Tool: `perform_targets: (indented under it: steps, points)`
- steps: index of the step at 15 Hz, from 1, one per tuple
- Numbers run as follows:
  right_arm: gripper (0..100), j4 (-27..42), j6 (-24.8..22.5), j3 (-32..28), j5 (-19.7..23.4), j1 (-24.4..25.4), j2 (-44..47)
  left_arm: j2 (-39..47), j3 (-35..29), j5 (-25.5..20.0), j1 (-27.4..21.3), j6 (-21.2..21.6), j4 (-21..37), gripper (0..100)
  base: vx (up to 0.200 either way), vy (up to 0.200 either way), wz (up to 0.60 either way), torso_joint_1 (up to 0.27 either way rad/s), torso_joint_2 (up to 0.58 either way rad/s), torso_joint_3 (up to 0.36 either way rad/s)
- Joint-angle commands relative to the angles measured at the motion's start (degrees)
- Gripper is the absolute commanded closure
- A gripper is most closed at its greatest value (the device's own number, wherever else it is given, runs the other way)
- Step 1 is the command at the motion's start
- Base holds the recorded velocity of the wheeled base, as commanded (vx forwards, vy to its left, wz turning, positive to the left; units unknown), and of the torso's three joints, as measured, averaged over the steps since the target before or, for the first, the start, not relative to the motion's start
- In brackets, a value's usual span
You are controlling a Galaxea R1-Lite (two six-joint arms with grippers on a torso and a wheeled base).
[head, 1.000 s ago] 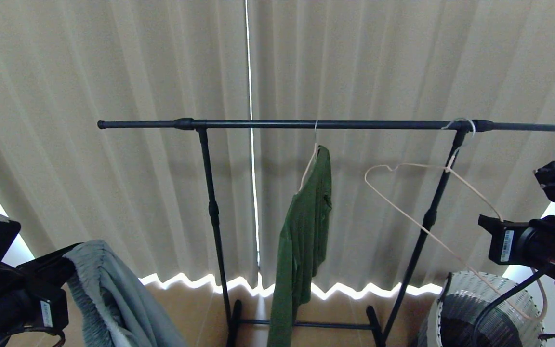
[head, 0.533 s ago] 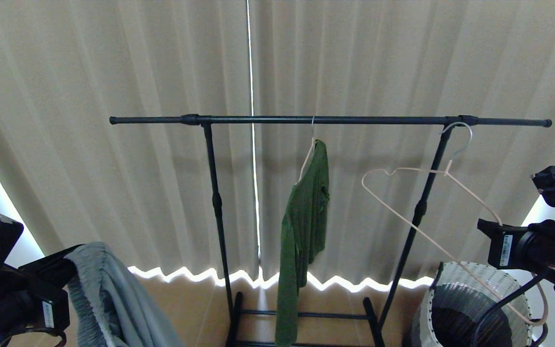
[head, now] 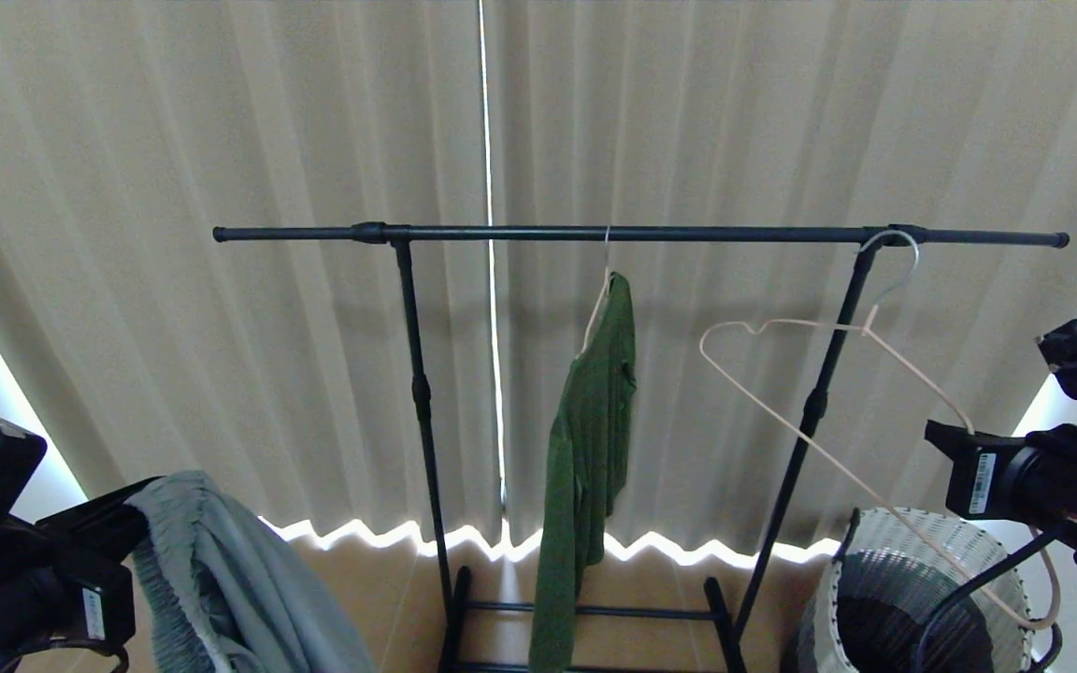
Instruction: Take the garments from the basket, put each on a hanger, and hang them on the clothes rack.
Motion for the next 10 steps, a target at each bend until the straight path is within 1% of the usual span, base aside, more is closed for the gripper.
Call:
perform_targets:
  steps: [1,4,7,8,9,10]
  points:
    - [100,-1.86,-0.09,1.07,-0.01,0.53,0.04,0.47,0.54,0.02,-0.03,0.71,0.03,100,0.0,0.0,0.0,0.0,0.0,0.0]
    - [100,-3.88,0.35,1.43,0.17,3.08,0.13,0.9,0.19,0.19,-0.03,2.82,0.21,100,0.0,0.0,0.0,0.0,0.0,0.0]
    - [100,-8.89,0.87,1.86,0.34,7.91,0.31,5.91,-6.32,1.69,0.14,3.0,1.26,100,0.0,0.0,0.0,0.0,0.0,0.0]
    - [100,-10.56,1.58,1.69,1.4,10.2,0.66,8.64,-8.87,2.74,-0.03,2.82,1.88,100,0.0,0.0,0.0,0.0,0.0,0.0]
    - [100,-12.32,2.81,1.78,3.51,12.83,0.57,11.98,-12.12,3.71,-0.82,2.47,2.14,100,0.0,0.0,0.0,0.0,0.0,0.0]
    - [100,-12.76,3.51,1.69,4.3,13.71,0.57,13.39,-13.44,3.88,-1.26,2.21,2.14,100,0.0,0.0,0.0,0.0,0.0,0.0]
